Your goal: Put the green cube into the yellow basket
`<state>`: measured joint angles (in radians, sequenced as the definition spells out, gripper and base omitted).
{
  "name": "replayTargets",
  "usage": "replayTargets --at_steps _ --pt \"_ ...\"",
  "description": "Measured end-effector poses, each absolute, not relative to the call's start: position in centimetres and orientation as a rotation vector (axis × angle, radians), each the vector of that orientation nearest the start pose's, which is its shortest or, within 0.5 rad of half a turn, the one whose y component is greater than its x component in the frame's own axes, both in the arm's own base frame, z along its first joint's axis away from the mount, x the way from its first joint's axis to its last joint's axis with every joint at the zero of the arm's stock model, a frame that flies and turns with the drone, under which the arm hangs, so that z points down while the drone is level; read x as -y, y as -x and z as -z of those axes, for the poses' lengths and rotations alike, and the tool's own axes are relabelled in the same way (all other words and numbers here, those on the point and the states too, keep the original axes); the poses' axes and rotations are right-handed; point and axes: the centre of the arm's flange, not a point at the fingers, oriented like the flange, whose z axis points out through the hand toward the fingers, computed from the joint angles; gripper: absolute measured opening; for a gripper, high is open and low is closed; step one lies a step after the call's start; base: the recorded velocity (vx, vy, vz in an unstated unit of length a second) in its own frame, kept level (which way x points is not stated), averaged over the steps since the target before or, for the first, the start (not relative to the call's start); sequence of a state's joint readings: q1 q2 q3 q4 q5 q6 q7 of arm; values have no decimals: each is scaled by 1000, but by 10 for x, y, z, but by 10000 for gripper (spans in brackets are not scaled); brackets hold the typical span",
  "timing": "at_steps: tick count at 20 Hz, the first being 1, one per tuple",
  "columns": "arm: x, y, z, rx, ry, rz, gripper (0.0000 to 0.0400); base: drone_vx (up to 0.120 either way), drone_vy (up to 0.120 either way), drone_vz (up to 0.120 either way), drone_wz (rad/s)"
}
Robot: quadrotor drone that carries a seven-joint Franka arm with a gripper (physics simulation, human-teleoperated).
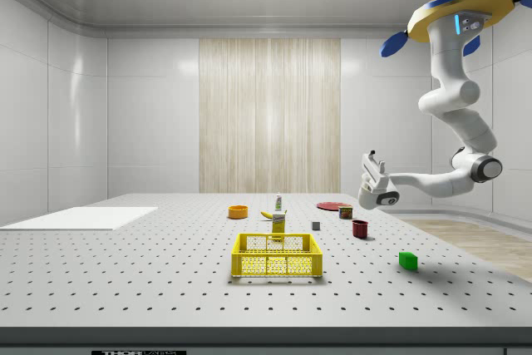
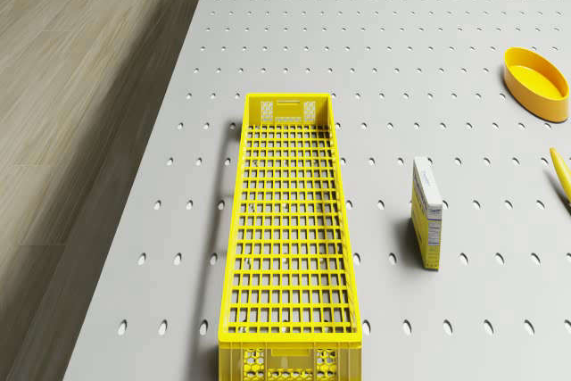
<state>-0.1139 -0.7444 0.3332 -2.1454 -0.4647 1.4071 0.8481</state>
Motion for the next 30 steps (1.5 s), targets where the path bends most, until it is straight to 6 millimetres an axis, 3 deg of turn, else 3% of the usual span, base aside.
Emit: replayTargets --at_steps 3,6,10,14,20,25,30 --pt "-87 -302 -639 817 -1954 -535 400 93 0 -67 0" --pt "-99 -304 -592 627 -1490 -656 400 0 0 -120 0" --pt "-78 -306 -531 375 -870 -752 400 0 0 -120 0" --pt "-45 -307 -503 199 -447 -781 400 0 0 -120 0" --pt "-16 -307 -493 71 -153 -786 400 -67 0 -120 0" --pt "-6 -307 -491 30 -62 -785 400 -120 0 -120 0" --pt "-2 -307 -491 14 -25 -785 400 -120 120 -120 0"
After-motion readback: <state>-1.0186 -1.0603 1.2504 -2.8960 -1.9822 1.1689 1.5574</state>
